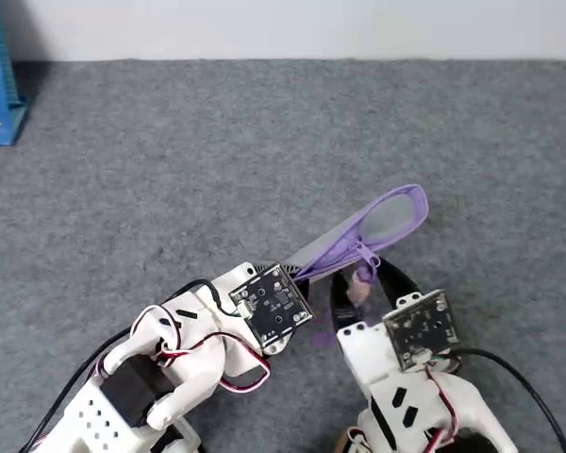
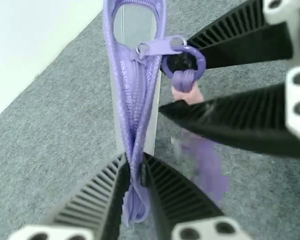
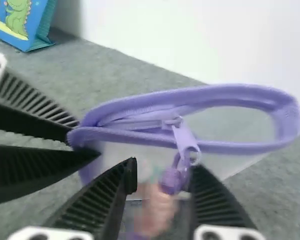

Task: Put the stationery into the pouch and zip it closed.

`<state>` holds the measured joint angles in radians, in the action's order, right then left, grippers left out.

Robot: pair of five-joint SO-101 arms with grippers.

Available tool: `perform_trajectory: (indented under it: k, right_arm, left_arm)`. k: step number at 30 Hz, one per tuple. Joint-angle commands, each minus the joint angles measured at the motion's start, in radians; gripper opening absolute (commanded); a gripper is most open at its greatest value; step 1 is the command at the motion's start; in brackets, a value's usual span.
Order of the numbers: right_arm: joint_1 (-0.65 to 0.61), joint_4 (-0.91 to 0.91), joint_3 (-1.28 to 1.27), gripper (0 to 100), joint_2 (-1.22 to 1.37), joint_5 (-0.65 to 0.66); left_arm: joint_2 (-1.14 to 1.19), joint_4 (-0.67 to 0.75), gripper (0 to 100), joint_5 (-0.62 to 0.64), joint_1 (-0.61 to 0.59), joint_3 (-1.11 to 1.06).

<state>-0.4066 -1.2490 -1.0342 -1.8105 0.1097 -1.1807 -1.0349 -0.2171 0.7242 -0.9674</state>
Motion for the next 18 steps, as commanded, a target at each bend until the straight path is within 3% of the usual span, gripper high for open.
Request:
perform_trajectory:
  k: [1,11,18]
  right_arm:
    - [0.071,0.025,0.009,1.8,0.001,0.051]
    - [0.280,0.035,0.017,0.8,-0.001,0.204]
    - [0.478,0.163,0.011,0.8,0.012,0.276]
  left_arm:
    - [0.003,-0.017,1,0.009,-0.011,-0.007]
    - [0.003,-0.017,1,0.009,-0.011,-0.007]
    - [0.003,-0.031,1,0.009,-0.011,-0.007]
